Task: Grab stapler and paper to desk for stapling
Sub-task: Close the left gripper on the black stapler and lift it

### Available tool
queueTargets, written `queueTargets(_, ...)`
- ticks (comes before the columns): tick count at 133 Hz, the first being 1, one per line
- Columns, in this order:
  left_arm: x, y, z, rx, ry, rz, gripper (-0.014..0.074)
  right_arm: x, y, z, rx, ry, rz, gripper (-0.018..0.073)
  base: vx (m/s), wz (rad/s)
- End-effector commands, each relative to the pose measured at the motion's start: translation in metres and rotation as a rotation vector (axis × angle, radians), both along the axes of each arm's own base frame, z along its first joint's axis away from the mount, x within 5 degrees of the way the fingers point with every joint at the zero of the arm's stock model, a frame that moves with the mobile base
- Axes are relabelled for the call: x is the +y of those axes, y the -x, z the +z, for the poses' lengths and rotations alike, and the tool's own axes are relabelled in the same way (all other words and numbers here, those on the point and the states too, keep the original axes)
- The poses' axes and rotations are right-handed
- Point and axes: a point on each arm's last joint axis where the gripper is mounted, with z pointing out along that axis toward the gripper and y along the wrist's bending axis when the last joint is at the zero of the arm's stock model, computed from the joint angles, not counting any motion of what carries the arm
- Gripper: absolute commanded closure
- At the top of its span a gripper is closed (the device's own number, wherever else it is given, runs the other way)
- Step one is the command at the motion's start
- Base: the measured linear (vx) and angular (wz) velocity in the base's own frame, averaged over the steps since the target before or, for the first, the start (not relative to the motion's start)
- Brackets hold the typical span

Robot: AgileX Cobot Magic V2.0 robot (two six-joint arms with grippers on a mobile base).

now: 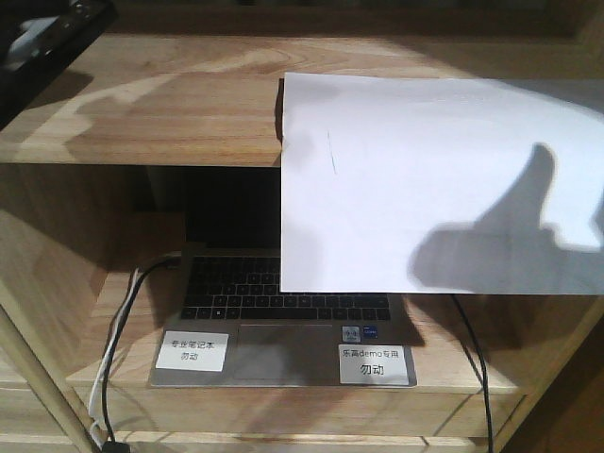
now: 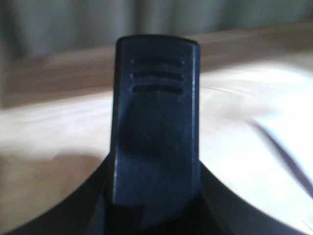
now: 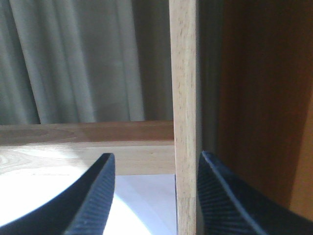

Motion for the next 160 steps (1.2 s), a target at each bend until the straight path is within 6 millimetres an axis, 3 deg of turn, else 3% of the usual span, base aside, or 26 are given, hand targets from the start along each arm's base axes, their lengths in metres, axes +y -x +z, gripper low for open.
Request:
queueTargets(1, 0.009, 0.034, 0.014, -0.207, 0.096, -0.071, 0.0603, -0.001, 0.000, 0.012, -0.084, 0.015, -0.006, 0.0197, 0.00, 0.00)
queueTargets(53, 0.038, 0.124, -0.060, -0.284, 0.058, -0.237, 0.0603, -0.001, 0.000, 0.012, -0.084, 0.015, -0.006, 0.0197, 0.00, 0.00)
queueTargets(99, 0.067, 0.185, -0.097, -0.411, 0.095, -0.235, 0.0603, -0.001, 0.000, 0.012, -0.084, 0.015, -0.006, 0.0197, 0.00, 0.00)
queueTargets(127, 0.075, 0.205, -0.106, -0.433, 0.095, -0.250, 0.0603, -0.001, 0.000, 0.012, -0.084, 0.015, -0.006, 0.0197, 0.00, 0.00)
queueTargets(160, 0.076, 0.206, -0.108, -0.428, 0.091, -0.253, 0.0603, -0.001, 0.000, 0.012, -0.084, 0.015, -0.006, 0.0197, 0.00, 0.00)
